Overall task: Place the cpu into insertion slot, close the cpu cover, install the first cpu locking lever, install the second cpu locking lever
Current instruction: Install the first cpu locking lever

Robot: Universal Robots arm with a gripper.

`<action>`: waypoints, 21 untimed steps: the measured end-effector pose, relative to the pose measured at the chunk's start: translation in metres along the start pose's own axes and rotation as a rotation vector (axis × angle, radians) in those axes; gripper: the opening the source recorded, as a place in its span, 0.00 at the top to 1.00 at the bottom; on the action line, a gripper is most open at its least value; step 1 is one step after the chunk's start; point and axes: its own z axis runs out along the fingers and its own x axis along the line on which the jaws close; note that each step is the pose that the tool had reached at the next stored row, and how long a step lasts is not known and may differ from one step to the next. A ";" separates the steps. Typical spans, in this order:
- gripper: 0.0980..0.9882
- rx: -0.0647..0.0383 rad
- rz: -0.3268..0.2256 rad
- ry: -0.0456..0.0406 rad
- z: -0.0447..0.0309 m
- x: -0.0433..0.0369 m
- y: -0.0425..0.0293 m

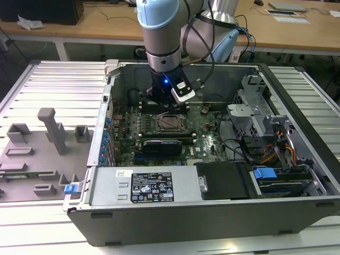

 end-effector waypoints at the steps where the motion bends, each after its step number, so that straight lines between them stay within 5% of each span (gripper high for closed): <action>1: 0.99 0.002 0.001 -0.0004 0.0002 0.0000 0.0009; 9: 0.99 0.024 0.028 -0.0059 0.0028 -0.0024 0.0095; 21: 0.99 0.040 0.085 -0.0154 0.0047 -0.0022 0.0142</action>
